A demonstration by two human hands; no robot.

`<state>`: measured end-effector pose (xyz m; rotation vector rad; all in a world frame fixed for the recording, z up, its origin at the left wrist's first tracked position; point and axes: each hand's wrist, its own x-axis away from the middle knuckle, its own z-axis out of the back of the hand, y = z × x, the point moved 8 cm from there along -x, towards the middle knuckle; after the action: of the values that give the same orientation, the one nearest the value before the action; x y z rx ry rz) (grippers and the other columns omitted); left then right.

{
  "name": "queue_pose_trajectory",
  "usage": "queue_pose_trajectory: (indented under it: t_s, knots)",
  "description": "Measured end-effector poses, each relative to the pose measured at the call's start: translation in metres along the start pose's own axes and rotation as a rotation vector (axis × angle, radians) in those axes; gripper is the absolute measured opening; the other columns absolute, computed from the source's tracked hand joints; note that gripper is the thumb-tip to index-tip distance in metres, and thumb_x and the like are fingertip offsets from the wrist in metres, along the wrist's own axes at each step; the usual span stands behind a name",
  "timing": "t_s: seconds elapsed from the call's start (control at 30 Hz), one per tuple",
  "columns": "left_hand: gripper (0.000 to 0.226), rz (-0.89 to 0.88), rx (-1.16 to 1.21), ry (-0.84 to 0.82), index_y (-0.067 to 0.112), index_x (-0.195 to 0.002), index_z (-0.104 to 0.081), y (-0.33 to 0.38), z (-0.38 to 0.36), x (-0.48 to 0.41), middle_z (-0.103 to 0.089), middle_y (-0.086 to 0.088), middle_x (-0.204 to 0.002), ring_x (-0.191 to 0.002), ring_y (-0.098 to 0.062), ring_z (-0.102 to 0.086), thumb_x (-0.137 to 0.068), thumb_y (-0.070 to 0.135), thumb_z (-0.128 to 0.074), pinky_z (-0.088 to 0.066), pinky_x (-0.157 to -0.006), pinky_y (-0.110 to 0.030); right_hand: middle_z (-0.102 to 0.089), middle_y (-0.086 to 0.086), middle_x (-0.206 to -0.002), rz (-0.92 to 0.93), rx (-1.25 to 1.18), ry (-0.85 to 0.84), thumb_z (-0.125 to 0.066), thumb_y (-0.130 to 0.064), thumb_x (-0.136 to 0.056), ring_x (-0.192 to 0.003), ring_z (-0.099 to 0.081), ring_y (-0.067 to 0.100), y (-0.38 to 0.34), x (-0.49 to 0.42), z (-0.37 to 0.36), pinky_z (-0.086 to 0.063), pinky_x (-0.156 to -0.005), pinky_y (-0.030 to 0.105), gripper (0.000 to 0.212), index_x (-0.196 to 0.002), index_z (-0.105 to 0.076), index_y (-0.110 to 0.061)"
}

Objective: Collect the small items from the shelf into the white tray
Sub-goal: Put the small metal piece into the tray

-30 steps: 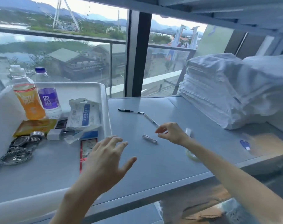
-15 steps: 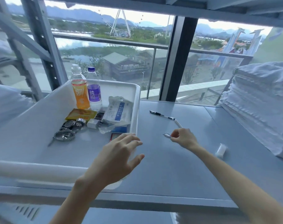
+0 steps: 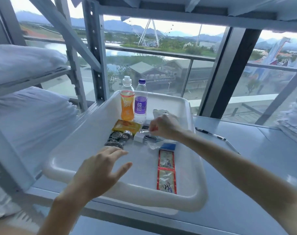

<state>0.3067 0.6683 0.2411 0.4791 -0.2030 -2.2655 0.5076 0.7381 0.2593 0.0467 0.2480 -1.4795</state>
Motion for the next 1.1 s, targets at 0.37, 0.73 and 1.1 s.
queue_pose_trajectory:
  t_s: [0.37,0.73,1.1]
  knots:
    - [0.048,-0.089,0.073,0.011,0.030,-0.110,-0.064,0.003,0.008,0.004,-0.068,0.017,-0.101,-0.094,-0.004,-0.061,-0.082,0.056,-0.035,-0.047,-0.072,-0.024,-0.068,0.001,-0.096,0.036,0.117,-0.337,-0.069,-0.018,-0.079,-0.082,-0.061,0.017,0.000,-0.057,-0.077,-0.055,-0.075,0.035,0.011,-0.089,-0.074,-0.018]
    - [0.057,-0.106,0.060,0.010,0.032,-0.120,-0.055,-0.004,-0.001,0.003,-0.064,0.015,-0.108,-0.104,-0.005,-0.053,-0.081,0.058,-0.021,-0.042,-0.084,-0.024,-0.071,0.003,-0.086,-0.129,0.115,-0.206,-0.067,-0.022,-0.080,-0.074,-0.063,0.021,-0.020,-0.061,-0.119,-0.038,-0.059,0.025,0.007,-0.082,-0.073,-0.020]
    - [0.054,-0.160,0.001,-0.054,0.035,-0.125,-0.050,0.000,-0.004,0.000,-0.059,0.021,-0.114,-0.106,0.001,-0.052,-0.086,0.064,-0.024,-0.041,-0.082,-0.019,-0.074,0.007,-0.092,-0.088,-0.043,-0.067,-0.062,-0.008,-0.086,-0.078,-0.068,0.016,-0.007,-0.042,-0.048,-0.055,-0.075,0.027,0.012,-0.091,-0.073,-0.006]
